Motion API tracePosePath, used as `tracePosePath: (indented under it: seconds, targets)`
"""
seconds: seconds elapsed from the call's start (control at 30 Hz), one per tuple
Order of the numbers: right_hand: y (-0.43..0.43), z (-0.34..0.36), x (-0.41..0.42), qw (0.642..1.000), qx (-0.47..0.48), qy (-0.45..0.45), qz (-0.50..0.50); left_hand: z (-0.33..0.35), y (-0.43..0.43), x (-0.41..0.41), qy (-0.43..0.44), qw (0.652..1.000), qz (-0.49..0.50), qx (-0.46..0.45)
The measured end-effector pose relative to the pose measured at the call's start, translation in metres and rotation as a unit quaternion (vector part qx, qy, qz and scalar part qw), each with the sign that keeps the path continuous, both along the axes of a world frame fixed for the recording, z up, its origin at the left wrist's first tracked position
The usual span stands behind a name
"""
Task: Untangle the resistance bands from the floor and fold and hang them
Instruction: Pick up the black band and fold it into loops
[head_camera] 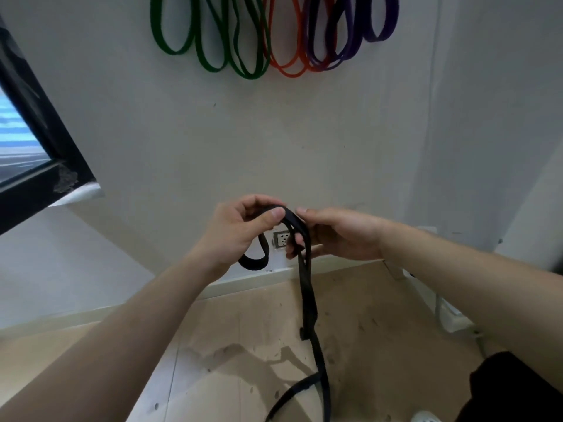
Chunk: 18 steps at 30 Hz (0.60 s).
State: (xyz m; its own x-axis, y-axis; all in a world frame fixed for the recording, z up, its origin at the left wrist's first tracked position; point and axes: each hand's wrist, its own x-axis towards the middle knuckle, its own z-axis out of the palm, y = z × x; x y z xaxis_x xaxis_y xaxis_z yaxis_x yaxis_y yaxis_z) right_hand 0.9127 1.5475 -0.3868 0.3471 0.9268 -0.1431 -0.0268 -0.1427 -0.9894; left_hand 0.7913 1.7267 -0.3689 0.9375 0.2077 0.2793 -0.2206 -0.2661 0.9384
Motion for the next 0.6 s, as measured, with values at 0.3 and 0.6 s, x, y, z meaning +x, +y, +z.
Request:
tracePosePath:
  seconds: [0.3,0.6]
  targets:
    - [-0.005,-0.036,0.023,0.988,-0.142,-0.014,0.051,0.014,0.035,-0.002,-0.079,0.988,0.121,-0.062]
    - [-0.018,-0.01,0.024,0.996,-0.052,0.003,-0.072,-0.02,0.087,-0.017,0.037,0.99,0.137,0.002]
